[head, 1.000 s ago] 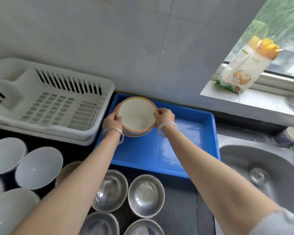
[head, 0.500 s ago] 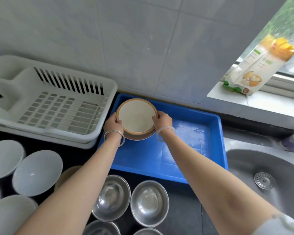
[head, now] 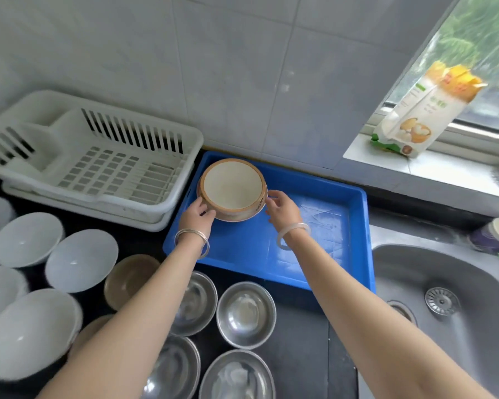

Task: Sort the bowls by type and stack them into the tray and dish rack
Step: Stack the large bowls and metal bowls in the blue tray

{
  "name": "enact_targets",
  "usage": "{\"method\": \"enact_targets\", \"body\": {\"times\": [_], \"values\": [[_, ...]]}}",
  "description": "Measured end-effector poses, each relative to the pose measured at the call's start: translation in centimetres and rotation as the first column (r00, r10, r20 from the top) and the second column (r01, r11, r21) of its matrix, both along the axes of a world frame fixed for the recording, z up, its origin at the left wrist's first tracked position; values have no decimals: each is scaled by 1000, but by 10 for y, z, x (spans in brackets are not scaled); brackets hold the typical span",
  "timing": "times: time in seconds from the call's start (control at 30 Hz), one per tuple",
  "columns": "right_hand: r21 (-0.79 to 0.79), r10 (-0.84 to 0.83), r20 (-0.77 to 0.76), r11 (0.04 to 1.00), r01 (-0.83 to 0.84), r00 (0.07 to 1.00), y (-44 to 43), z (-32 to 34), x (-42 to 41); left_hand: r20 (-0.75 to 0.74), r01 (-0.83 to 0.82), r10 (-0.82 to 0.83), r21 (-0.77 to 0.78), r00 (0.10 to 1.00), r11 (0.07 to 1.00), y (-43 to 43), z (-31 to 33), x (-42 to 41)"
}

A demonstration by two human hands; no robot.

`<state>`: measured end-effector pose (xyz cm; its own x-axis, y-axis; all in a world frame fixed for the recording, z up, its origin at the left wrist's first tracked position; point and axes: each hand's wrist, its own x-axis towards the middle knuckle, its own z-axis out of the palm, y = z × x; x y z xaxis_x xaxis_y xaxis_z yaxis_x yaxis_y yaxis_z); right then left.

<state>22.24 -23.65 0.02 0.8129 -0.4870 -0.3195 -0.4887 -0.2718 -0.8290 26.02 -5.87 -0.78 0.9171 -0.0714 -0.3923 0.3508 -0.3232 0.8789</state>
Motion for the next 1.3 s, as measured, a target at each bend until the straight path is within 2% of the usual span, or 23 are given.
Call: {"method": "enact_targets", "body": {"times": [0.13, 0.27, 0.4, 0.5, 0.57, 0.7, 0.8, 0.97, 1.3], "values": [[27, 43, 33, 999, -44, 999, 4, 2, -57, -23, -21, 22, 8, 1000, 1000, 14, 7, -64], [42, 90, 0, 995, -90, 996, 9, -5, -120, -52, 2, 0, 32, 999, 999, 31, 2, -136], [-1, 141, -124, 990, -142, 982, 16, -28, -170, -108, 79, -63, 149, 992, 986, 42, -17, -193], [-39, 187, -250, 978, -203, 950, 22, -47, -190, -152, 132, -105, 179, 983, 975, 44, -28, -215], [28, 219, -310, 975, -221, 925, 28, -56, -193, -160, 181, -150, 206, 976, 962, 45, -32, -223], [152, 179, -347, 979, -133, 921, 37, -66, -187, -148, 236, -202, 264, 968, 935, 46, -35, -226], [258, 125, -334, 965, -37, 934, 38, -67, -185, -132, 249, -218, 308, 967, 918, 46, -37, -225], [273, 6, -298, 959, 79, 954, 24, -56, -194, -136, 256, -221, 365, 966, 895, 46, -41, -223], [166, 15, -166, 986, 13, 986, -7, -22, -218, -116, 122, -97, 229, 988, 966, 31, -42, -211]]}}
